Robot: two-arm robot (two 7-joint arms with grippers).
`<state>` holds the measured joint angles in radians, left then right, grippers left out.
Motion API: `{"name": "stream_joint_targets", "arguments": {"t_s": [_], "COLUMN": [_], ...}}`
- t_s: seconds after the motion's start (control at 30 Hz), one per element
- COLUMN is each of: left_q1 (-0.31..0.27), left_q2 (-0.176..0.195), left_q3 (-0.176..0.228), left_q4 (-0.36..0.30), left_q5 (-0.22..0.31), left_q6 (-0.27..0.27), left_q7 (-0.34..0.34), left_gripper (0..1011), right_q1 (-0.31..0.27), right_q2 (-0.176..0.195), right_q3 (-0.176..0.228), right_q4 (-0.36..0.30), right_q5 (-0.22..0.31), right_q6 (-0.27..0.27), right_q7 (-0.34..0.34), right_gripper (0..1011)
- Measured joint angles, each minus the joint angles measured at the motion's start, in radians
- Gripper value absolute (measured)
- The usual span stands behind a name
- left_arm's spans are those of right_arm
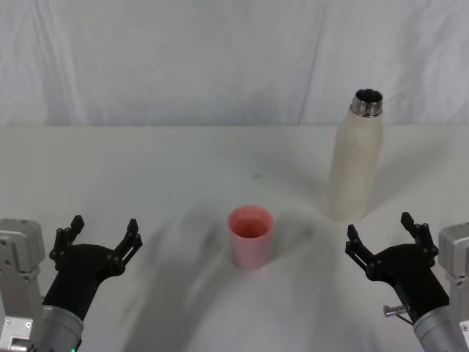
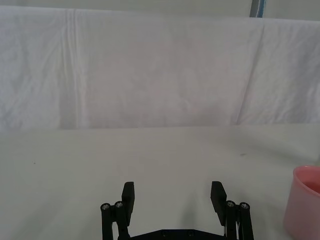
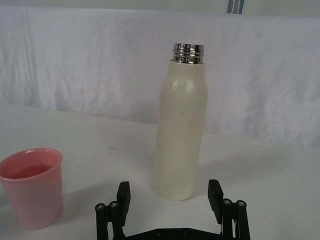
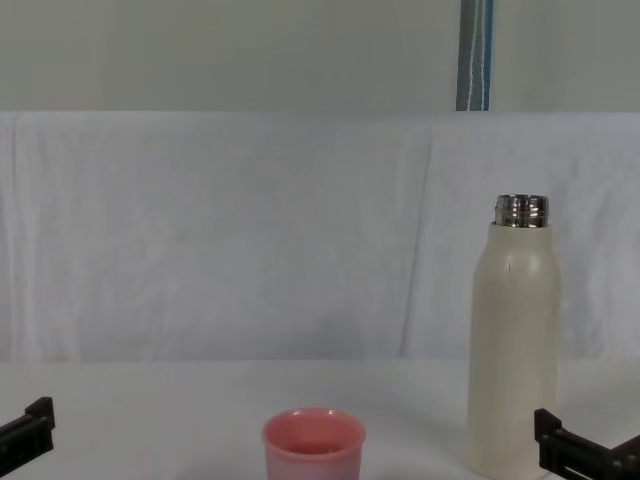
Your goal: Grasp the thermos with one hand and pour water into the cup lid.
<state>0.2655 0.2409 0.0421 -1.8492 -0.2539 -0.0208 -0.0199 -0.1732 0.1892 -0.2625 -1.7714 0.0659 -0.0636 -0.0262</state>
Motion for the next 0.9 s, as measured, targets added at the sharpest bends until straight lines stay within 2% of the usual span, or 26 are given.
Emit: {"name": "stream_joint_targets", "arguments": {"t_s": [0.9], "left_q1": [0.0], "left_q2": [0.0], "left_q3": [0.0], "left_q4": [0.0], "left_q5": [0.0], "left_q6": [0.0], "left_q7": [0.0], "left_gripper": [1001], "right_q1": [0.0], "right_q2": [0.0], "right_q3": [0.0], "right_q4": [0.0], "right_q5": [0.0], "right_q6": [0.0], "right_q7": [0.0], "right_gripper": [1001]}}
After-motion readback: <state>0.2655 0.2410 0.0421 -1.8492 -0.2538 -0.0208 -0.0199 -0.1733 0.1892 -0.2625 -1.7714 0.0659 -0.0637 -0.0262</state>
